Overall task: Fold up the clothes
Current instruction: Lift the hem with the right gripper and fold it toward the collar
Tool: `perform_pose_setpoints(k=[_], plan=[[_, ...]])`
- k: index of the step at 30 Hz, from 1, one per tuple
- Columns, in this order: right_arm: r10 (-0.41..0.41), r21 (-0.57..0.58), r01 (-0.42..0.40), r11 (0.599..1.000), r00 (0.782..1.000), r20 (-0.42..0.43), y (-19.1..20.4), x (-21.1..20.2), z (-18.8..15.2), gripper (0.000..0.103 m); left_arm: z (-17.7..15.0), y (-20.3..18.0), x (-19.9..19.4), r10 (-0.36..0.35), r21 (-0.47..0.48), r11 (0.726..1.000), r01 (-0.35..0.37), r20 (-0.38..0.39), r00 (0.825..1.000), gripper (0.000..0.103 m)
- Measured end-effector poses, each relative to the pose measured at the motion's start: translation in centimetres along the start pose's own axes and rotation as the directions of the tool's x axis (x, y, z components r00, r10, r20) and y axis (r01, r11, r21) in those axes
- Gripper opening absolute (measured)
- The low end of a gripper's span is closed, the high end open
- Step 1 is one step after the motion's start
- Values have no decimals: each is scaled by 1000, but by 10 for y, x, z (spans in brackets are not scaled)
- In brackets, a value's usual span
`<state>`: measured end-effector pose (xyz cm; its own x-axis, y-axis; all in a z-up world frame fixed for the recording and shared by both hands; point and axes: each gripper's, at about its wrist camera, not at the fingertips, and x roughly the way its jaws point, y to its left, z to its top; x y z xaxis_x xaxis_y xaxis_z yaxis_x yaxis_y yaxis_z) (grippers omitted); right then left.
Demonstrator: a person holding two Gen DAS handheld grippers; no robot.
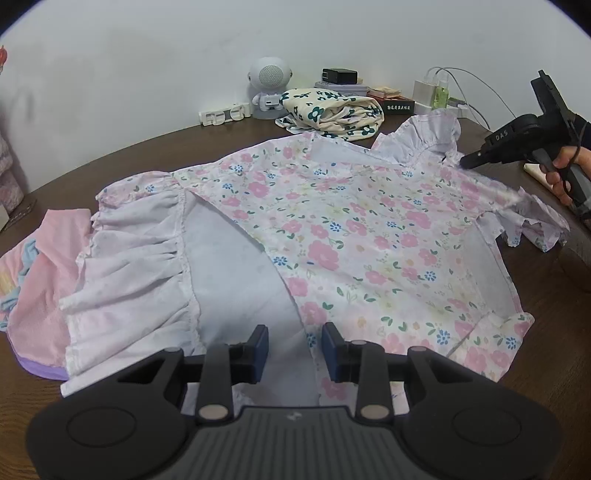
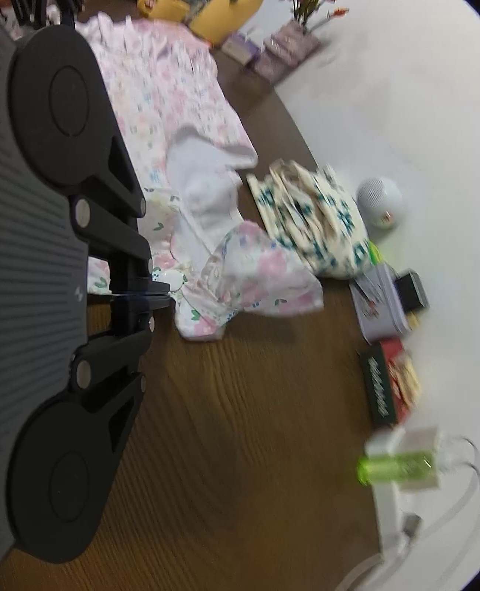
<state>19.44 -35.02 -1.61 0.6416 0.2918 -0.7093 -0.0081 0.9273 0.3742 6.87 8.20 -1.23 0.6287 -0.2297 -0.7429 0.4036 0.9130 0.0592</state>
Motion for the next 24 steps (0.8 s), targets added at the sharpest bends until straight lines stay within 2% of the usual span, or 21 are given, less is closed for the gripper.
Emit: perform_pose_setpoints(k=[3,5,8,10,12,14,19,20,21,24], plan=[[-29,42,28,999,1000,5,-13,-4,4,0,-1,0,-1,7,10,1000,-7,6,1000,30],[17,64,-17,998,1000,-1,-18,-6,4,1,-1,1,-1,4,5,1000,-4,7,1000,31],[57,109,-58,992,998,18,-20,-18,2,11,-3,4,-1,2,-2,1000,-2,10,1000,31],[69,74,-70,995,997,16,-12,-31,-6,18,-4,4,-2,0,-4,1000,0,14,1000,31],[78,28,-79,997,997,10,-2,-43,-17,36,-4,4,-2,1,-6,1000,-1,16,1000,31],[66,-15,-66,998,998,-17,7,-50,-30,41,-4,3,-2,3,-5,1000,-3,17,1000,31],[13,-103,-19,995,998,-57,21,-54,-56,39,-5,1,-3,14,-1,1000,-14,23,1000,31],[3,-122,-10,992,998,-60,24,-55,-60,29,-6,1,-3,16,-5,1000,-15,24,1000,31],[-15,-152,4,988,998,-66,28,-55,-63,12,-6,1,-3,19,-7,1000,-18,25,1000,31],[-76,-247,57,967,995,-68,36,-56,-66,10,-7,1,-4,29,-13,1000,-29,29,999,31]])
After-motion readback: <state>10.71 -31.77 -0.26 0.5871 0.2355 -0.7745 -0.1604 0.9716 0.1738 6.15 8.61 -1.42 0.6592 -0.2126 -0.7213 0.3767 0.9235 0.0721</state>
